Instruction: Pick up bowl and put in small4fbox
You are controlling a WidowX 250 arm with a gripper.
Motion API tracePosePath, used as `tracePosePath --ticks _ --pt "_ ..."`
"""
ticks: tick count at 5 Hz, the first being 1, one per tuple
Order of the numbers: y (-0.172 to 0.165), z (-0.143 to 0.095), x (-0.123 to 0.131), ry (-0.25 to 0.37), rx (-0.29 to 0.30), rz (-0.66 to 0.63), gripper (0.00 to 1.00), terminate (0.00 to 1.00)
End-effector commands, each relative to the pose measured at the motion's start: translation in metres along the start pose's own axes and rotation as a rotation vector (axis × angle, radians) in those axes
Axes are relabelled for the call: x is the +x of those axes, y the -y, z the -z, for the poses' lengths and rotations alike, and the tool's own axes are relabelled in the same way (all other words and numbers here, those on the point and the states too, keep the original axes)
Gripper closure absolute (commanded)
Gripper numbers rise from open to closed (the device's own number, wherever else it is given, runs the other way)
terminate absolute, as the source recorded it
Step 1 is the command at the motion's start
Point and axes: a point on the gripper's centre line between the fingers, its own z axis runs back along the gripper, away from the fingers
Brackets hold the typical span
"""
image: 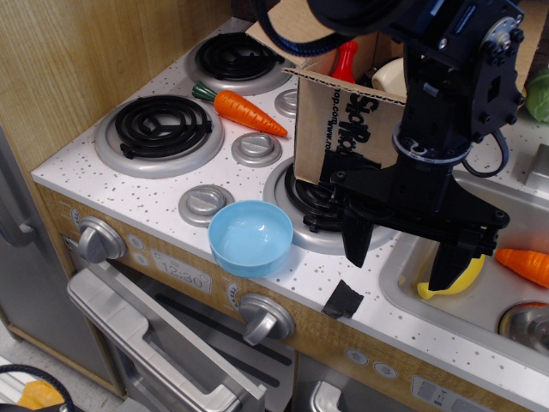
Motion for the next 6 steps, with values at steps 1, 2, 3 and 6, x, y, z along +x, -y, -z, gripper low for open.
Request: tracePosePath --ticks 1,2,3,6 --pt "0.0 0.0 0.0 0.0 0.0 0.0 0.0 0.0" --pt "-0.029 -0.002 0.0 -0.014 0.097 0.118 0.0 0.0" --pt "-0.06 -0.001 0.007 -0.011 0.11 0.207 0.0 0.0" --pt "-0.101 0.039 0.014 0.128 0.073 0.365 0.0 0.0"
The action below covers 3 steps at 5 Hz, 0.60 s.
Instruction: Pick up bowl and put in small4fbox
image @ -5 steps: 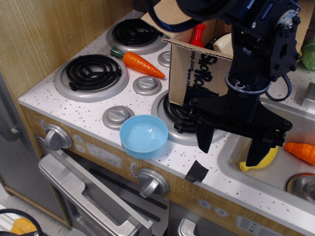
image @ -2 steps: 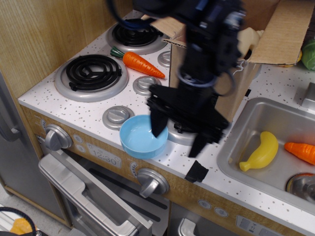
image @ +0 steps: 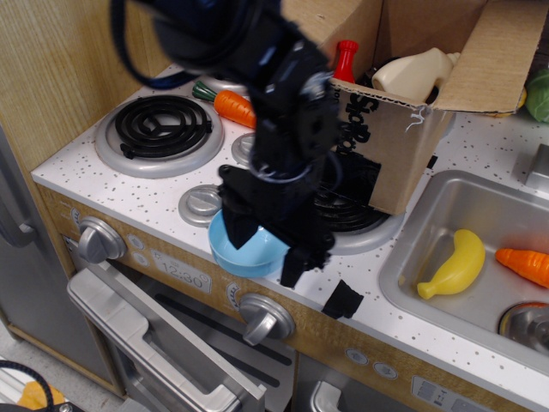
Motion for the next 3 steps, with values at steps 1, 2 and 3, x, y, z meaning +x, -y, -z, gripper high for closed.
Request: tracePosePath --ticks 1,2,3 --pt "-0.015 0.015 0.005 0.115 -0.069 0.033 0.0 0.0" --pt "-0.012 0.026 0.004 0.14 -0.106 0.044 0.0 0.0" --pt "-0.006 0.036 0.004 0.124 -0.053 0.067 1.0 0.0"
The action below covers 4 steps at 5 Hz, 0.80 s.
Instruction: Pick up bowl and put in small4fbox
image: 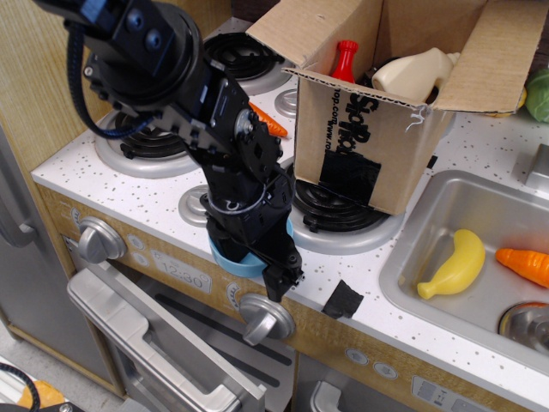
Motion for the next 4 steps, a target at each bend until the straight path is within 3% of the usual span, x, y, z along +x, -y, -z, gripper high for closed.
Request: tracePosePath --ticks 1,2,3,4 --pt "0.005 0.001 0.006 -0.001 0.03 0.019 1.0 0.0" --pt "0.007 -0.004 0.007 -0.012 0.075 0.003 1.0 0.0" --pt "-0.002 -0.03 0.006 -0.063 0.162 -0.012 1.0 0.0" --pt "-0.019 -0.061 0.006 -0.093 0.206 0.007 1.0 0.0"
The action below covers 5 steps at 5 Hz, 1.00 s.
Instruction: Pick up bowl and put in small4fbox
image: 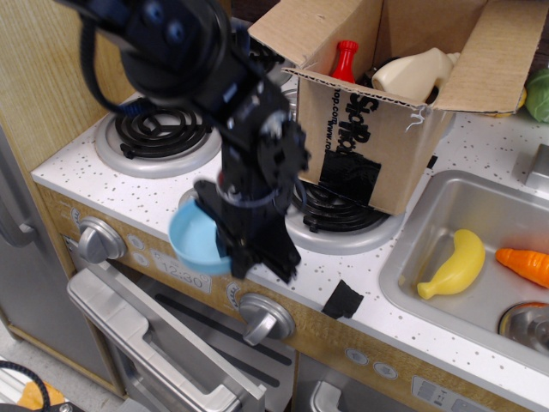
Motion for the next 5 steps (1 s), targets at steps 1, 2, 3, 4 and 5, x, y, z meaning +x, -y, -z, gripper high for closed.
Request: tracePosePath --ticks 1,2,3,4,5 --pt "-0.042 -0.067 0.012 -0.017 0.126 0.035 1.0 0.0" --pt "-0.047 -0.102 0.029 -0.034 0.195 0.115 1.0 0.0" --pt "-0.036 -0.12 0.055 -0.003 0.22 0.209 1.0 0.0" --pt "-0.03 -0.131 0.076 -0.003 0.274 0.263 1.0 0.0" --pt "-0.023 -0.133 0.094 0.053 0.259 0.282 1.0 0.0"
